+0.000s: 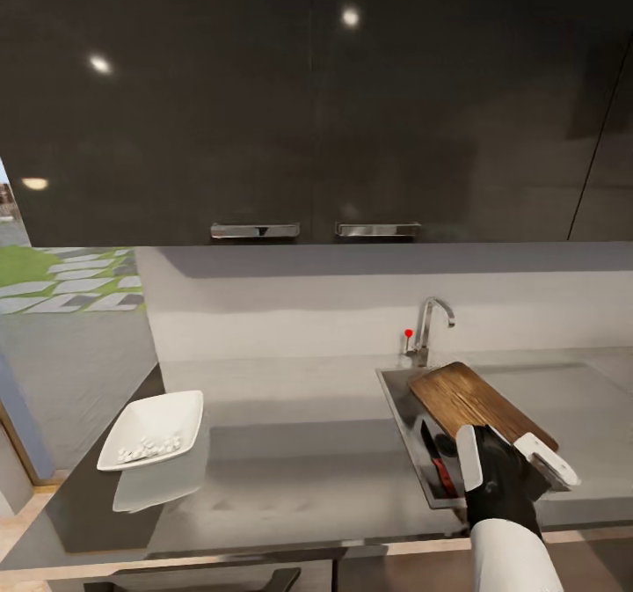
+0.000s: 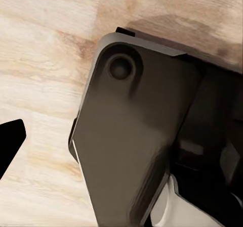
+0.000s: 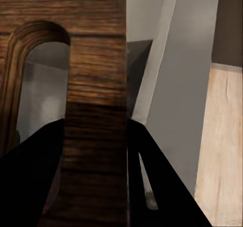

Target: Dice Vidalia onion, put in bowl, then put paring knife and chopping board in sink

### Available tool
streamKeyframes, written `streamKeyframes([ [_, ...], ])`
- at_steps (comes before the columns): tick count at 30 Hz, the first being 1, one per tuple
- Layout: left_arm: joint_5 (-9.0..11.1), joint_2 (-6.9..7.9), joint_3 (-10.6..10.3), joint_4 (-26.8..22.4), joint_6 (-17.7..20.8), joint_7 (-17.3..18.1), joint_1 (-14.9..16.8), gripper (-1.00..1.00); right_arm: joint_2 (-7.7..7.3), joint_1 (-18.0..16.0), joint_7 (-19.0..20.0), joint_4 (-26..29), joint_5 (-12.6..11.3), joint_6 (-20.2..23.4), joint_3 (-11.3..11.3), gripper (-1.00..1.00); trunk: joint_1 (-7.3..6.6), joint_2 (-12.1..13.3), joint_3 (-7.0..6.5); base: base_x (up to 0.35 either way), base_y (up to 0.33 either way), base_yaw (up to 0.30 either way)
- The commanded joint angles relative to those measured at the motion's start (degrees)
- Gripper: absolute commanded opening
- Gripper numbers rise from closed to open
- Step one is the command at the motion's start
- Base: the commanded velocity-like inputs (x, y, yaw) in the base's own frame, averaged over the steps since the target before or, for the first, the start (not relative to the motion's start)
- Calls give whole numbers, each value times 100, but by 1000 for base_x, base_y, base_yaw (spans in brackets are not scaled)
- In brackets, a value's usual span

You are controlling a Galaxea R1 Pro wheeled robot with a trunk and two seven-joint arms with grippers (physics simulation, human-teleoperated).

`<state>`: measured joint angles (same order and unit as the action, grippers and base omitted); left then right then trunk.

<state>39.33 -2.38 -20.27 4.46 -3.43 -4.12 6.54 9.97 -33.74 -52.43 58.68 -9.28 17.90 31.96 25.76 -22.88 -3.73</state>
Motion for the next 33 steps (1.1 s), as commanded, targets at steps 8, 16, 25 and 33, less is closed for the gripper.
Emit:
streamKeyframes([
  [8, 101, 26, -47, 20, -370, -122, 5, 100, 2, -27, -1823, 12, -1872, -1002, -2212, -100, 2, -4, 3, 0, -132, 0],
  [16, 111, 56, -47, 20, -377, -124, 5, 100, 2, -27, -1925, 12, -2078, -1025, -2278, -100, 2, -4, 3, 0, -243, 0],
  [25, 127, 62, -47, 20, -371, -124, 5, 100, 2, -27, -1953, -47, -2541, -1076, -2291, -100, 2, -4, 3, 0, -14, 145],
  [33, 127, 62, -47, 20, -373, -124, 5, 100, 2, -27, -1939, -183, -2574, -1149, -2281, -100, 2, -4, 3, 0, -148, 265],
])
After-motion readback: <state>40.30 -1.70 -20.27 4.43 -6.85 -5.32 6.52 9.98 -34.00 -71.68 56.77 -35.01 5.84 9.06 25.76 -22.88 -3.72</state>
